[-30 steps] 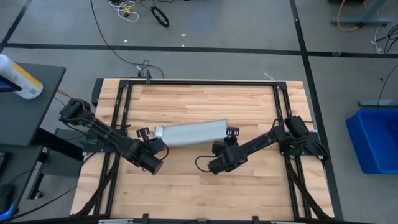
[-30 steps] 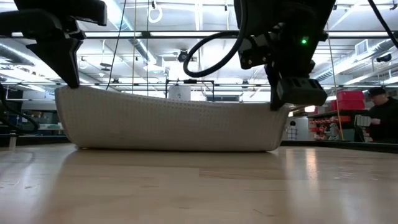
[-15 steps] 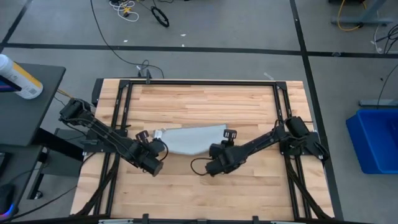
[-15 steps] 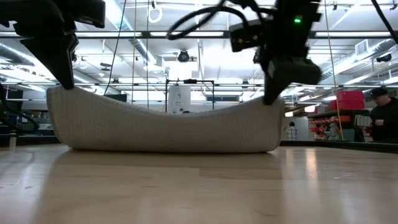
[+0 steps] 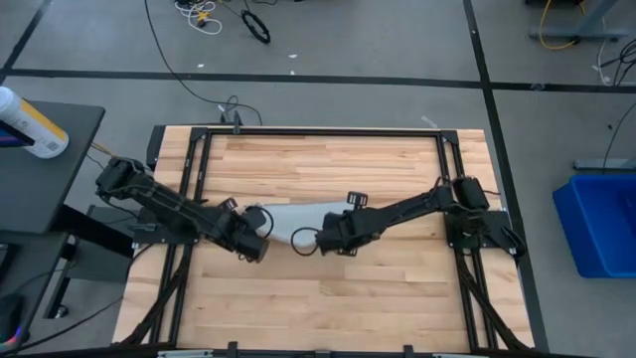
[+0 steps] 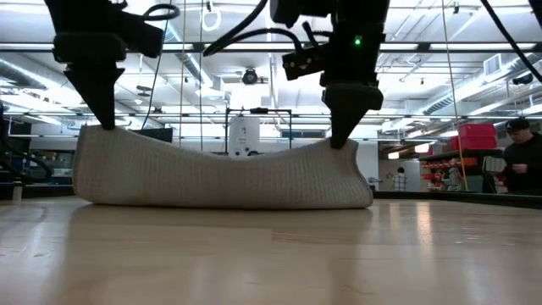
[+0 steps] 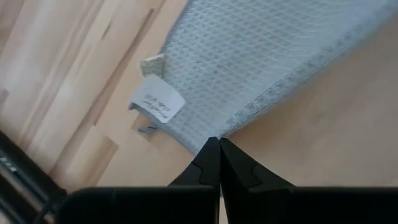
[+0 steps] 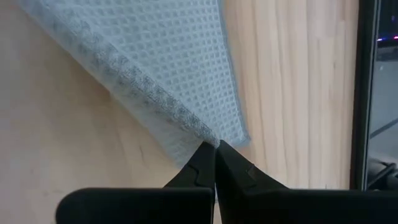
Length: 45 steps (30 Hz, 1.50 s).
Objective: Fold microfiber towels
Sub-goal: Fold the gray microfiber towel
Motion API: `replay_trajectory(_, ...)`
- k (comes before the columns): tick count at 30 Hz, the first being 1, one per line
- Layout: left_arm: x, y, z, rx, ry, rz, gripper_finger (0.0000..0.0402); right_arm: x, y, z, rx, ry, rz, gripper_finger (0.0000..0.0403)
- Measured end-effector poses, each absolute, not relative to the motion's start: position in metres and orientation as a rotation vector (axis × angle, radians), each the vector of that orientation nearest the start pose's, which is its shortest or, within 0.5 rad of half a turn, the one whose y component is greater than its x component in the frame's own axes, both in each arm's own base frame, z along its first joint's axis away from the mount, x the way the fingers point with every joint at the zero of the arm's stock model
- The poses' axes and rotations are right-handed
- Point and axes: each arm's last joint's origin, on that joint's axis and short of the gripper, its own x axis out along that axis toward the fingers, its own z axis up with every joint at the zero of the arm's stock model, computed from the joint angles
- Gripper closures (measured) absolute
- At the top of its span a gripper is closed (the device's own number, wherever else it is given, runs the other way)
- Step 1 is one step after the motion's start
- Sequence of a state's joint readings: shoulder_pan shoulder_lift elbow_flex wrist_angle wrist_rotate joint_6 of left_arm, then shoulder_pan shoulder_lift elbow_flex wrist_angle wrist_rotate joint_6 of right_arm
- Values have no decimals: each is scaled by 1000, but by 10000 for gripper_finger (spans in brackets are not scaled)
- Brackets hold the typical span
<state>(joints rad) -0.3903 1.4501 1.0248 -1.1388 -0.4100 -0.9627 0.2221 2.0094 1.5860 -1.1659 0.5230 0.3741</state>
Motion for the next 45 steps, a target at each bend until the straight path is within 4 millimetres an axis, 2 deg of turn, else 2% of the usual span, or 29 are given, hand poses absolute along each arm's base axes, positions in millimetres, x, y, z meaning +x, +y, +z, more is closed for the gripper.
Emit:
replay_trajectory(4, 223, -69, 218, -186, 1267, 706, 401, 373, 62, 203, -268, 1405, -508, 403)
replay_trajectory(10, 210, -53, 208, -278, 1230, 735, 401, 376, 50, 203, -238, 1412, -521, 403)
replay_trajectory(22, 189, -23, 206, -318, 1226, 756, 401, 381, 26, 202, -169, 1412, -533, 403)
replay_trajectory(36, 193, 4, 203, -298, 1232, 764, 401, 385, 3, 201, -115, 1395, -559, 403)
replay_trajectory(45, 194, 24, 204, -262, 1243, 780, 401, 372, 2, 172, -88, 1459, -553, 403)
